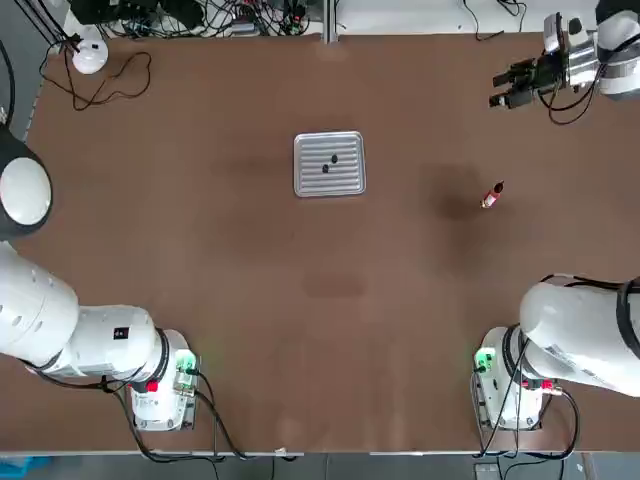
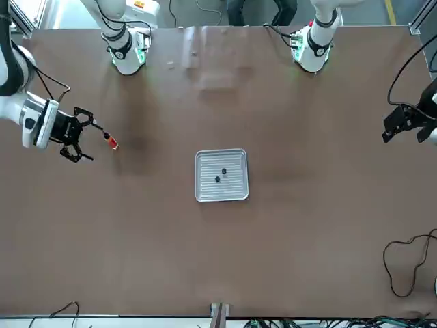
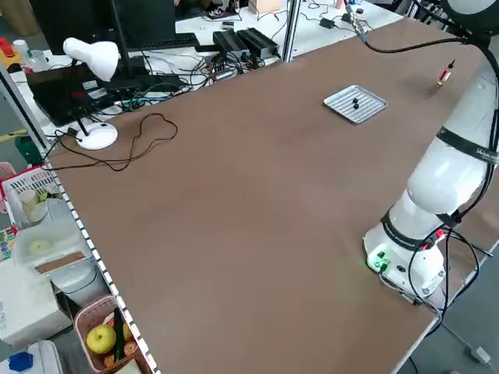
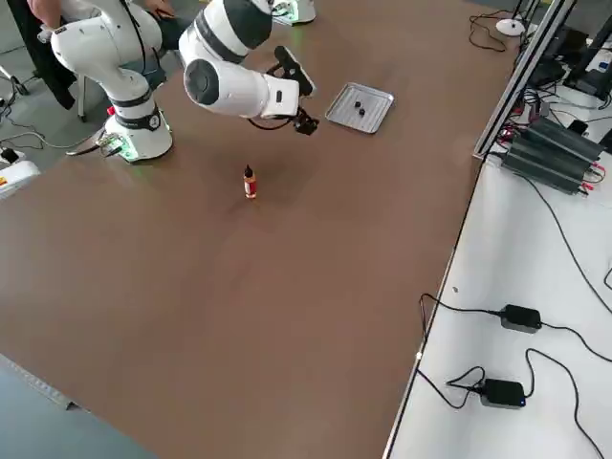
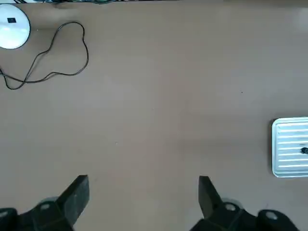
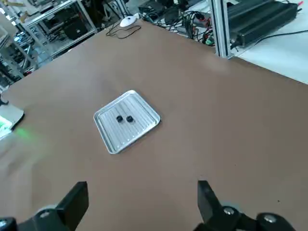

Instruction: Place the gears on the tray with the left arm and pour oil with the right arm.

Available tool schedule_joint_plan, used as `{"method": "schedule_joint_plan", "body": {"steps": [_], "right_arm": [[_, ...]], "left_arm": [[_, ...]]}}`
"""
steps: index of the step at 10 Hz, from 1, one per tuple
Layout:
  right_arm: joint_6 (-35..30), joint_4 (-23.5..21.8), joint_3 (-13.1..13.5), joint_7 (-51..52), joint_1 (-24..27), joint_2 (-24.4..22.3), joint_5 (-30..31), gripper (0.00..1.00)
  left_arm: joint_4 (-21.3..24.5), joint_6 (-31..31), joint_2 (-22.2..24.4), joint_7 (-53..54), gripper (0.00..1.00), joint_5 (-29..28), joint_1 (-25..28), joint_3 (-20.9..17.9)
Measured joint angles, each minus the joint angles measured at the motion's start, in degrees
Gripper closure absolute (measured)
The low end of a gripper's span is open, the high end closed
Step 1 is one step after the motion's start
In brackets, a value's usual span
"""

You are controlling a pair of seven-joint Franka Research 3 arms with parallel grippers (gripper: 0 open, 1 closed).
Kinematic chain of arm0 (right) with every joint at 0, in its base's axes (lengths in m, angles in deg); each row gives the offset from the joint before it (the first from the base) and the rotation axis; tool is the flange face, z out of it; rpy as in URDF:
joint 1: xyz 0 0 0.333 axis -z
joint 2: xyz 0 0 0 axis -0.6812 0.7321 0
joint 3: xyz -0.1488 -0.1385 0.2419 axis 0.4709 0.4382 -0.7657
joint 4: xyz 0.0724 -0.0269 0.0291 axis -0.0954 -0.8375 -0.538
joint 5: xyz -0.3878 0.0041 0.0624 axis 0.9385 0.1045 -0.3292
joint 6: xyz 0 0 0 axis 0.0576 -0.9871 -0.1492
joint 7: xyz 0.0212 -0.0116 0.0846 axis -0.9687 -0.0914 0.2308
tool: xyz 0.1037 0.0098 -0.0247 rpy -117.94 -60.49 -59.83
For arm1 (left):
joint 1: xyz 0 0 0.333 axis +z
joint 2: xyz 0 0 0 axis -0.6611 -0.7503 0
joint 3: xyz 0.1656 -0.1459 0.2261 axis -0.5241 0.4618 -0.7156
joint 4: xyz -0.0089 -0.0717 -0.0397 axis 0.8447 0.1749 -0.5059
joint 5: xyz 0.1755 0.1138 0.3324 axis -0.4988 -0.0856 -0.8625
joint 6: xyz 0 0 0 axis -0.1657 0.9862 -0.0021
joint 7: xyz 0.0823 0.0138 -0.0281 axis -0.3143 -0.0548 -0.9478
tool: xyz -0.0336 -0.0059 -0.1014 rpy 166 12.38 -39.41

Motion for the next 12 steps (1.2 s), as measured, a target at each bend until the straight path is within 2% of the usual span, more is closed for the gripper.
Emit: {"method": "schedule_joint_plan", "body": {"steps": [2,6,12], "right_arm": [[0.79,2.48,-0.72,-12.09,-0.70,-0.43,2.78,0.00],[0.57,10.29,-1.34,-37.18,-2.90,-0.47,12.90,0.00],[-6.51,20.66,-1.38,-72.99,-9.10,-0.53,32.74,0.00]], "left_arm": [[-0.01,0.00,0.00,0.03,0.00,0.00,0.00,0.00],[-0.02,0.00,0.00,0.03,0.00,0.00,-0.01,0.00],[-0.03,0.00,0.00,-0.13,0.00,0.00,-0.02,0.02]]}}
